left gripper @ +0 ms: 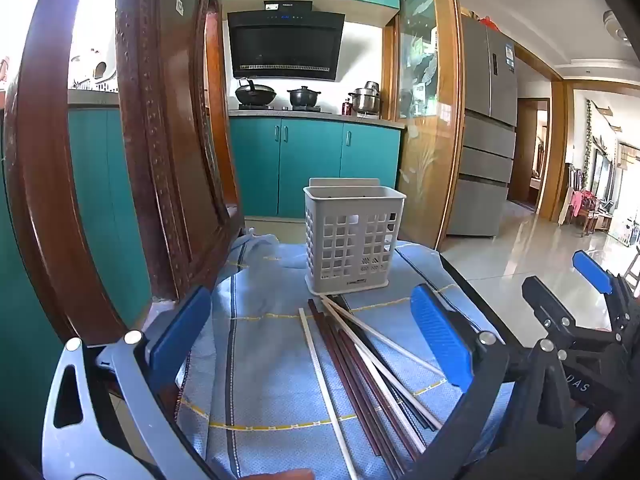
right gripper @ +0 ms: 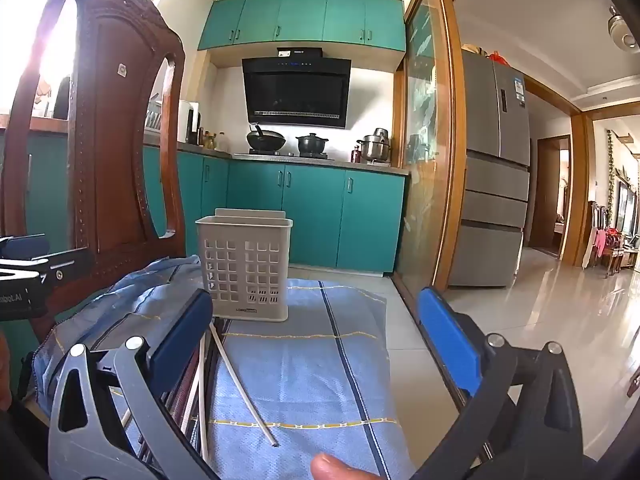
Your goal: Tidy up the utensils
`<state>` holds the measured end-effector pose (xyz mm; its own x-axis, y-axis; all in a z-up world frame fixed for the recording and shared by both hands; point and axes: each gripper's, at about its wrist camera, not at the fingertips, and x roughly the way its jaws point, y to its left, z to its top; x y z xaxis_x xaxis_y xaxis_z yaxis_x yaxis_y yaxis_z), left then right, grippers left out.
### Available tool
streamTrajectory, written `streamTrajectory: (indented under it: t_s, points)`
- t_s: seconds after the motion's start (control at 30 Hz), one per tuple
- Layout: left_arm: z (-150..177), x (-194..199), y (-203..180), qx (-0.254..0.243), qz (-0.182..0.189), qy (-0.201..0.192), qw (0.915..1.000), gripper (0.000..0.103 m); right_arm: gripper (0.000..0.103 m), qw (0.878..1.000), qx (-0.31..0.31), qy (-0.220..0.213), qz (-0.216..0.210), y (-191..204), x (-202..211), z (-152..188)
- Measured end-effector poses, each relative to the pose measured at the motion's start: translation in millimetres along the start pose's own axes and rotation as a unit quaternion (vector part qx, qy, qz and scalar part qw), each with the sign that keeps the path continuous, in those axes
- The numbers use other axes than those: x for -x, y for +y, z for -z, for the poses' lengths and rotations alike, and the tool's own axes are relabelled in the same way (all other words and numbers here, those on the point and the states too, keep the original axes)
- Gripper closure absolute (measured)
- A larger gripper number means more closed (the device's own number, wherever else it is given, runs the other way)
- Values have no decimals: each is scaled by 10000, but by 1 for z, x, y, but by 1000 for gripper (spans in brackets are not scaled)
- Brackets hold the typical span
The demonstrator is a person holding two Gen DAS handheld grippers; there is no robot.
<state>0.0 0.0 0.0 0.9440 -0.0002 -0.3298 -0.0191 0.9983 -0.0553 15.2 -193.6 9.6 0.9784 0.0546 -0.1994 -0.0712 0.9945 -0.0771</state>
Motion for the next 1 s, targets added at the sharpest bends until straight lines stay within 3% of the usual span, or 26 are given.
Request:
streamTrajectory:
  t_s: [1.0]
  points:
    - [4,-7,1,-7,-28,84,10000,4,2,9999,-104,-67,-34,1,3,-1]
